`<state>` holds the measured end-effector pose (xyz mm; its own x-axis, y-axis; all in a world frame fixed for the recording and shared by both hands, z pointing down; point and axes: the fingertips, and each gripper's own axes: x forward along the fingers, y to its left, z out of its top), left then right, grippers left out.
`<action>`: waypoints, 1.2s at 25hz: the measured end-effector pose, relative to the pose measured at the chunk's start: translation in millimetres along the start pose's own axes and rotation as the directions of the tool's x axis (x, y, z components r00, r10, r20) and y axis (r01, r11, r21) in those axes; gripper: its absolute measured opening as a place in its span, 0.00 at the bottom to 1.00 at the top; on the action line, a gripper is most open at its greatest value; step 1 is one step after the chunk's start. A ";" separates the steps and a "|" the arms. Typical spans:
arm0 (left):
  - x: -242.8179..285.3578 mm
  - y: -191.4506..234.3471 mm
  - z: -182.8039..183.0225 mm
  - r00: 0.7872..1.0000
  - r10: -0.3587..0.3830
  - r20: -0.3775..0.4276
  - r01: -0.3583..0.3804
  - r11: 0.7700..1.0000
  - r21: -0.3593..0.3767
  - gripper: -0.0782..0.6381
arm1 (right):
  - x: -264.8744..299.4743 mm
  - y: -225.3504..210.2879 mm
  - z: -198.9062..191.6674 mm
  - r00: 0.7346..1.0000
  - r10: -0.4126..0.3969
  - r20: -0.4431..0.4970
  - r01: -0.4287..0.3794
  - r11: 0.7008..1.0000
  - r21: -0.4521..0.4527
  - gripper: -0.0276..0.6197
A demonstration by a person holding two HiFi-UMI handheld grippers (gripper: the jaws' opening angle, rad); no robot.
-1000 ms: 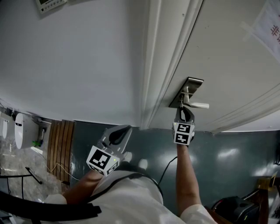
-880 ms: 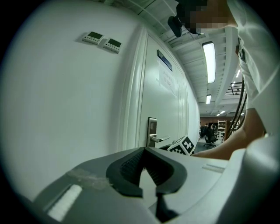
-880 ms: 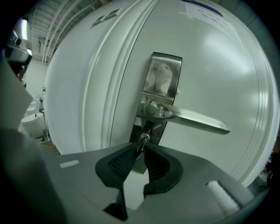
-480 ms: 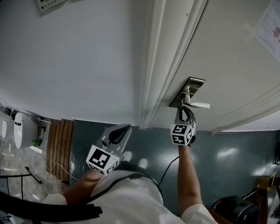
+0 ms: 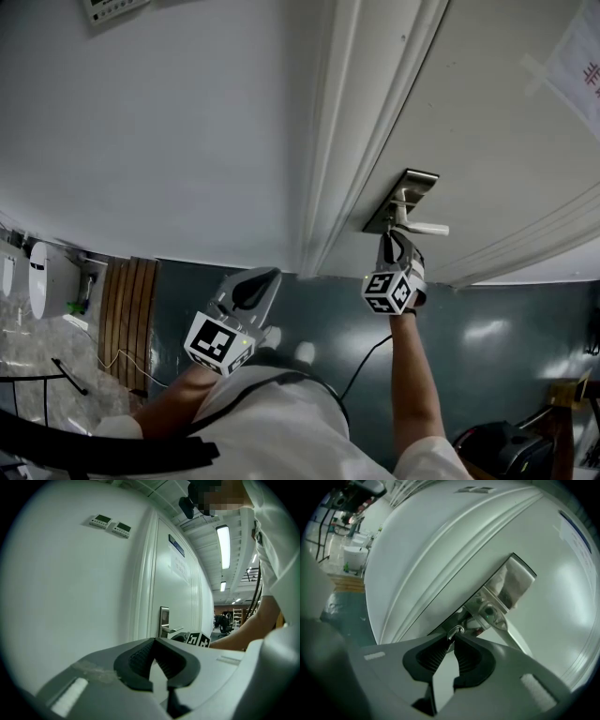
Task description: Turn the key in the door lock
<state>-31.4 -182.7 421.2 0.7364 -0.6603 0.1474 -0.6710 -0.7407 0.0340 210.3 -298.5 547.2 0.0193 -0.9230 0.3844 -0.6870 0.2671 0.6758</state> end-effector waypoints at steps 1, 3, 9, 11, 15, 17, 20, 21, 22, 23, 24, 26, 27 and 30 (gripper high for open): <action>0.6 -0.3 -0.2 1.000 -0.001 0.000 0.001 1.000 0.000 0.11 | 0.4 0.8 -0.3 1.000 0.005 -0.004 -0.005 0.999 -0.054 0.13; 1.6 -1.5 -0.5 1.000 -0.001 0.003 0.001 1.000 -0.002 0.11 | 0.8 2.6 -0.5 1.000 0.017 -0.010 -0.019 0.986 -0.165 0.13; 1.4 -8.0 -1.3 1.000 -0.004 0.007 0.004 1.000 -0.004 0.11 | 0.2 7.2 -1.9 0.999 0.043 -0.033 -0.052 0.924 -0.378 0.13; 1.2 -9.6 -1.1 1.000 -0.002 0.009 0.002 1.000 -0.004 0.11 | 0.5 7.6 -2.8 0.998 0.040 -0.039 -0.053 0.902 -0.429 0.13; 1.1 -12.2 -1.5 1.000 -0.001 0.007 0.001 1.000 -0.006 0.11 | 1.2 9.0 -5.4 0.998 0.040 -0.058 -0.064 0.852 -0.520 0.14; 1.1 -13.2 -1.3 1.000 0.000 0.006 0.000 1.000 -0.003 0.11 | 1.7 10.6 -6.2 0.996 0.050 -0.072 -0.083 0.819 -0.568 0.14; 2.4 -15.9 -0.2 1.000 0.000 0.010 0.000 1.000 0.001 0.11 | 1.2 11.4 -7.8 0.993 0.062 -0.099 -0.111 0.765 -0.635 0.15; 2.9 -16.8 0.2 1.000 -0.002 0.012 0.002 1.000 0.003 0.11 | 1.0 11.1 -8.1 0.992 0.064 -0.108 -0.119 0.749 -0.652 0.15; 3.1 -17.5 0.6 1.000 -0.004 0.013 0.004 1.000 0.005 0.11 | 0.8 11.0 -8.2 0.991 0.066 -0.115 -0.126 0.736 -0.665 0.15; 3.0 -18.1 0.6 1.000 -0.006 0.014 0.006 1.000 0.006 0.11 | 0.6 11.2 -8.3 0.990 0.068 -0.122 -0.133 0.727 -0.673 0.15; 2.7 -18.8 0.5 1.000 -0.008 0.015 0.008 1.000 0.006 0.11 | 0.5 11.5 -8.4 0.989 0.069 -0.128 -0.138 0.721 -0.679 0.16; 2.1 -20.5 0.4 1.000 -0.012 0.015 0.012 1.000 0.003 0.11 | 0.1 12.2 -8.1 0.989 0.067 -0.134 -0.141 0.715 -0.685 0.16; 2.1 -21.5 0.5 1.000 -0.015 0.015 0.015 1.000 0.002 0.11 | 0.0 12.4 -7.8 0.989 0.066 -0.136 -0.142 0.713 -0.687 0.16; 4.3 -25.2 1.2 1.000 -0.024 0.018 0.024 1.000 0.003 0.11 | 0.3 12.6 -7.4 0.988 0.063 -0.139 -0.142 0.712 -0.688 0.16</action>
<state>-11.2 -167.1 419.8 0.7539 -0.6443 0.1284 -0.6527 -0.7568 0.0349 207.0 -293.3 560.5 0.0763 -0.8569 0.5098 0.0078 0.5117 0.8591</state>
